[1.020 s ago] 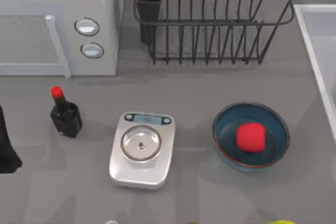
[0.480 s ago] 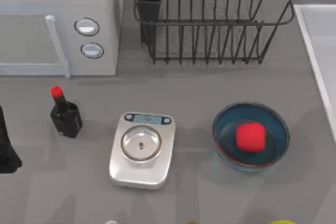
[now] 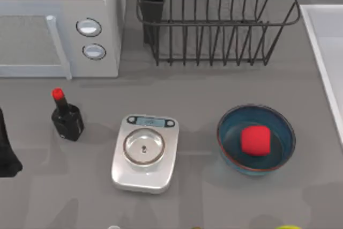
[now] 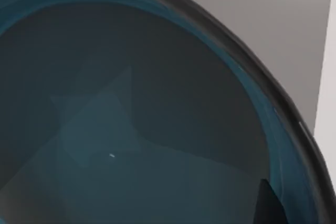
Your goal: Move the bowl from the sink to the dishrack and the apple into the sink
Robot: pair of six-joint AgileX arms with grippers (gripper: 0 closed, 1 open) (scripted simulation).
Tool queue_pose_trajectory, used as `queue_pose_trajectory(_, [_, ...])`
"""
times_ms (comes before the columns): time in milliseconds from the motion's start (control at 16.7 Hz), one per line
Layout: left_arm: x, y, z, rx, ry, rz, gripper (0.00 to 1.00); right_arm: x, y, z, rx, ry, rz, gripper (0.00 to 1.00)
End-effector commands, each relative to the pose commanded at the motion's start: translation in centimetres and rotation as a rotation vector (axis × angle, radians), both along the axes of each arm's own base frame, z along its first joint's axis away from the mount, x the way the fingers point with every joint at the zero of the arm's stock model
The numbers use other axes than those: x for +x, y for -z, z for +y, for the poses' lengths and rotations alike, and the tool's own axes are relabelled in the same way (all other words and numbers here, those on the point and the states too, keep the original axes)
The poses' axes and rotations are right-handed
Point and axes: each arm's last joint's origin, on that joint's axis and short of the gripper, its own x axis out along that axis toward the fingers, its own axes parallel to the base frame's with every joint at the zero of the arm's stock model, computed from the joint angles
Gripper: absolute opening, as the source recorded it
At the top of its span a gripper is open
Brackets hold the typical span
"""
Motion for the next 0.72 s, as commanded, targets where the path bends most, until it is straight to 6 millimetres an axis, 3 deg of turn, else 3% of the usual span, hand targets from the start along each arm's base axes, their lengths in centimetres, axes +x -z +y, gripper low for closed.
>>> queue_pose_trajectory(180, [0.0, 0.0, 0.0, 0.0, 0.0, 0.0, 1.0, -2.2, -0.8, 0.9, 0.006, 0.0, 0.002, 0.0])
queue_pose_trajectory(360, [0.0, 0.0, 0.0, 0.0, 0.0, 0.0, 1.0, -2.3, -0.8, 1.0, 0.006, 0.0, 0.002, 0.0])
queue_pose_trajectory(540, [0.0, 0.0, 0.0, 0.0, 0.0, 0.0, 1.0, -1.9, -0.9, 1.1, -0.007, -0.004, -0.003, 0.0])
queue_pose_trajectory(720, [0.0, 0.0, 0.0, 0.0, 0.0, 0.0, 1.0, 0.6, -1.2, 2.1, -0.101, -0.031, -0.043, 0.0])
